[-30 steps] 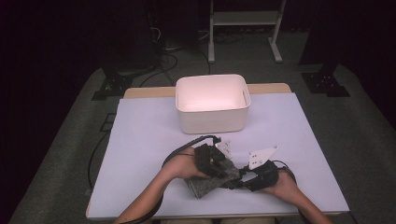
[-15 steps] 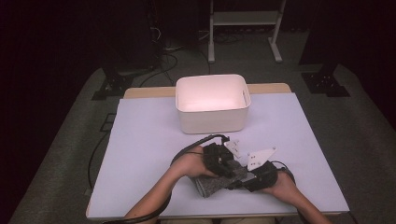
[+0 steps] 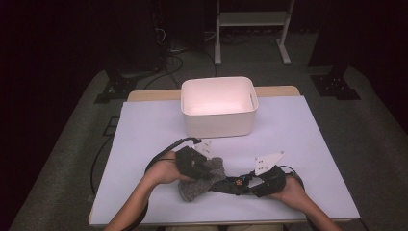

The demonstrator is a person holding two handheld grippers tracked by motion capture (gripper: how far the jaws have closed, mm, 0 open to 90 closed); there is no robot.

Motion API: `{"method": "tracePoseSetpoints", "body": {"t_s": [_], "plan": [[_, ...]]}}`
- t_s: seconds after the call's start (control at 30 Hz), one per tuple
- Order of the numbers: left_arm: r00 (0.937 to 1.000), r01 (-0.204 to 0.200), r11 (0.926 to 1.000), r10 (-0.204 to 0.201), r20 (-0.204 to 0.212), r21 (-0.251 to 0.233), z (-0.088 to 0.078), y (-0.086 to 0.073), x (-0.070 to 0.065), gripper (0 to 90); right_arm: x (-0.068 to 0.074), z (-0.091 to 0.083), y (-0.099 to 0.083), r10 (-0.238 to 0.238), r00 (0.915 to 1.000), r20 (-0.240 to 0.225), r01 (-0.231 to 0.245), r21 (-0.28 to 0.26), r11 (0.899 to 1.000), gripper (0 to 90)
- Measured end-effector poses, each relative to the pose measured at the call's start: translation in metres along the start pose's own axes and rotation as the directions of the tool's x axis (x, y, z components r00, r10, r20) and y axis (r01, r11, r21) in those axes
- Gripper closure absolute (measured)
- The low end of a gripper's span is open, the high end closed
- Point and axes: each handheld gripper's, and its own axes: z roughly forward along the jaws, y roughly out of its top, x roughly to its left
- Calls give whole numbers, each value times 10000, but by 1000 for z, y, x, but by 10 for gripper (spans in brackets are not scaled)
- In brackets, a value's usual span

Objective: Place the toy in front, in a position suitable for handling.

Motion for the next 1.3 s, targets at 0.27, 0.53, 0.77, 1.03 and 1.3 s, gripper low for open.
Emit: {"method": "tracePoseSetpoints", "body": {"t_s": [0.27, 0.53, 0.77, 1.03, 1.3], "plan": [[9988, -394, 9991, 398, 288, -160, 14, 18, -3, 806, -1, 0, 0, 52, 10000, -34, -51, 41, 10000, 572], [9918, -1084, 9941, 1081, 689, 18, 34, 48, -10, 805, 1, 0, 2, -163, 9999, 28, 162, 175, 9997, 573], [9979, -521, 9985, 527, 377, -151, 15, 21, -2, 801, -2, -1, 4, -193, 9997, -135, 197, 353, 9992, 574], [9999, 131, 9998, -131, -40, -159, -8, -12, 5, 795, -7, -11, 4, -310, 9994, -143, 319, 706, 9970, 574], [9989, 277, 9992, -266, 385, -272, 10, -12, 8, 795, -10, -24, -8, -102, 9999, 37, 99, 812, 9966, 573]]}}
